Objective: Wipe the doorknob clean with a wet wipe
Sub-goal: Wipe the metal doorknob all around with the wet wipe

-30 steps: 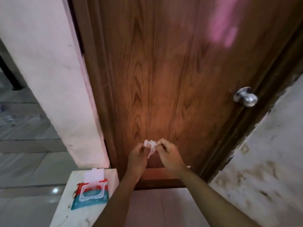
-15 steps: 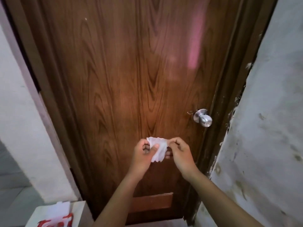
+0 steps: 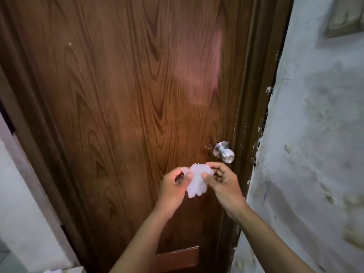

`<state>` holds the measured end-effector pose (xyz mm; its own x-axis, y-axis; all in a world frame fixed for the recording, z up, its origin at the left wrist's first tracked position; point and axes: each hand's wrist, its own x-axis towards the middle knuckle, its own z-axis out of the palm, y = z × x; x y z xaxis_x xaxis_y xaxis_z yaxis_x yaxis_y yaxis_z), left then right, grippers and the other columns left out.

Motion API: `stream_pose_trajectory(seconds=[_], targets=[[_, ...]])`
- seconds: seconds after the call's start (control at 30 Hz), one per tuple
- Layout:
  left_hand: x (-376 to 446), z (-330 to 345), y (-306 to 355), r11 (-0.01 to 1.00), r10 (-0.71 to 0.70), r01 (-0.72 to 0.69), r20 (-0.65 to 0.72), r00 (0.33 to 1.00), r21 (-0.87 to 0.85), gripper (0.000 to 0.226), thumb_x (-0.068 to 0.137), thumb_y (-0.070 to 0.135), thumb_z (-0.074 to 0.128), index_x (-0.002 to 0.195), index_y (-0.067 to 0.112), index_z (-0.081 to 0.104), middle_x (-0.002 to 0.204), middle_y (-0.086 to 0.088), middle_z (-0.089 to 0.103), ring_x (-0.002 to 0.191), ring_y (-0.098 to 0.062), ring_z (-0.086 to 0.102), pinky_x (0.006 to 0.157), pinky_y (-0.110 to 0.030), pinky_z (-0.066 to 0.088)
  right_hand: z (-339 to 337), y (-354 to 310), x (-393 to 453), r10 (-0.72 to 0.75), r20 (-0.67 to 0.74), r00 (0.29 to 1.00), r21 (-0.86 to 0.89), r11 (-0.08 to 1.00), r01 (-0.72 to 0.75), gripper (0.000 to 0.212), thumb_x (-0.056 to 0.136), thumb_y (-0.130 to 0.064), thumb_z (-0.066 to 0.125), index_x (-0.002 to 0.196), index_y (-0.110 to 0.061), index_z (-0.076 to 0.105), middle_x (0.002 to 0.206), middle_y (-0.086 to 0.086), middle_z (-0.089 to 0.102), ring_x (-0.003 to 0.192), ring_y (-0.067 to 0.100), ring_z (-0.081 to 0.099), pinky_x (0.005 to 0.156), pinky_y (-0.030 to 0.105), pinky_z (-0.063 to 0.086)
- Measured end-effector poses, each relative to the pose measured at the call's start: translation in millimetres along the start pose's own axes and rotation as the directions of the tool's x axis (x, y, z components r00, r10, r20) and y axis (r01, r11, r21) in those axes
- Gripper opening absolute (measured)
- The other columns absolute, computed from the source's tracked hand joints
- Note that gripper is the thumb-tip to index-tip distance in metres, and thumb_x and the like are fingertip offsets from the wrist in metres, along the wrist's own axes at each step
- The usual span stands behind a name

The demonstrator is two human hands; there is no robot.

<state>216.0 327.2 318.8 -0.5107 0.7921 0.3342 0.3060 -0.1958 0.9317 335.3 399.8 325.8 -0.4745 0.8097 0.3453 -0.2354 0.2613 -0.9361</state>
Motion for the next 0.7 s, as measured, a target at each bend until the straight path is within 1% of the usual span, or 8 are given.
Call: stream_pose_trajectory(seconds=[0.07,0.13,0.27,0.33,0.43,0.5,0.6,0.7], targets=[[2,2,1,0.999,-0.007,0.009,0.035,0.999,-0.046,0.020,0.091,0.016,0.054,0.087,0.034,0.062,0.086,0.010,0.068,0.078,-0.006,0.067,0.067,-0.021,0.055,-5,-2,2,-0.011,0.008,1.000,-0.007,1.000,0.011,0.029,0.081,-0.003,0.062,0.091,-0.030,0.057,0.094,-0.004,0.064,0.079,-0.003,0.064,0.062,0.012,0.052],[4,3,1,0.994,-0.042,0.050,0.088,0.995,-0.101,0.017,0.091,0.014,0.053,0.092,0.029,0.063,0.085,0.013,0.068,0.078,-0.003,0.067,0.064,-0.017,0.055,-7,-3,4,-0.027,-0.002,1.000,-0.024,0.999,0.027,0.030,0.082,-0.003,0.062,0.092,-0.030,0.056,0.093,-0.005,0.063,0.077,-0.005,0.063,0.058,0.011,0.052],[10,7,-3,0.988,-0.136,0.149,0.207,0.969,-0.050,0.015,0.092,0.017,0.051,0.087,0.023,0.063,0.078,0.008,0.066,0.067,0.001,0.065,0.057,-0.012,0.050,-16,0,8,-0.024,-0.153,0.988,-0.045,0.999,0.018,0.030,0.080,-0.003,0.065,0.089,-0.030,0.057,0.089,0.003,0.062,0.075,0.009,0.062,0.057,0.013,0.054],[10,10,-7,0.976,-0.182,0.210,0.318,0.930,-0.055,0.017,0.093,0.015,0.050,0.083,0.022,0.062,0.065,0.013,0.064,0.058,0.004,0.059,0.055,-0.011,0.046,-21,3,10,0.003,-0.191,0.982,-0.045,0.999,-0.011,0.028,0.079,-0.003,0.066,0.088,-0.028,0.058,0.088,0.005,0.062,0.074,0.013,0.061,0.057,0.013,0.054],[10,12,-11,0.959,-0.223,0.276,0.448,0.866,-0.057,0.017,0.093,0.015,0.051,0.085,0.024,0.063,0.060,0.018,0.066,0.061,0.005,0.060,0.062,-0.013,0.050,-22,10,13,0.025,-0.230,0.973,-0.070,0.997,-0.042,0.023,0.077,-0.002,0.067,0.082,-0.022,0.060,0.077,0.002,0.063,0.063,0.001,0.062,0.051,0.010,0.050],[13,12,-16,0.946,-0.232,0.311,0.474,0.849,-0.093,0.017,0.092,0.013,0.051,0.086,0.023,0.064,0.061,0.017,0.066,0.062,0.005,0.060,0.065,-0.014,0.051,-19,17,11,0.035,-0.250,0.968,-0.096,0.994,-0.061,0.018,0.077,-0.002,0.068,0.077,-0.019,0.062,0.072,-0.001,0.064,0.058,-0.002,0.060,0.049,0.009,0.047],[19,11,-23,0.904,-0.271,0.390,0.475,0.837,-0.173,0.017,0.092,0.011,0.052,0.086,0.021,0.066,0.069,0.011,0.067,0.065,0.002,0.061,0.063,-0.015,0.051,-14,27,7,0.083,-0.266,0.960,-0.142,0.982,-0.125,0.014,0.080,-0.008,0.065,0.075,-0.021,0.067,0.077,-0.003,0.069,0.068,0.005,0.063,0.053,0.009,0.048],[22,11,-33,0.870,-0.320,0.441,0.431,0.844,-0.219,0.014,0.090,0.013,0.054,0.092,0.021,0.066,0.082,0.005,0.071,0.077,-0.006,0.065,0.064,-0.018,0.052,-8,28,0,0.153,-0.259,0.954,-0.139,0.971,-0.194,0.019,0.088,-0.021,0.055,0.078,-0.028,0.070,0.080,-0.011,0.072,0.076,0.002,0.065,0.058,0.006,0.048]])
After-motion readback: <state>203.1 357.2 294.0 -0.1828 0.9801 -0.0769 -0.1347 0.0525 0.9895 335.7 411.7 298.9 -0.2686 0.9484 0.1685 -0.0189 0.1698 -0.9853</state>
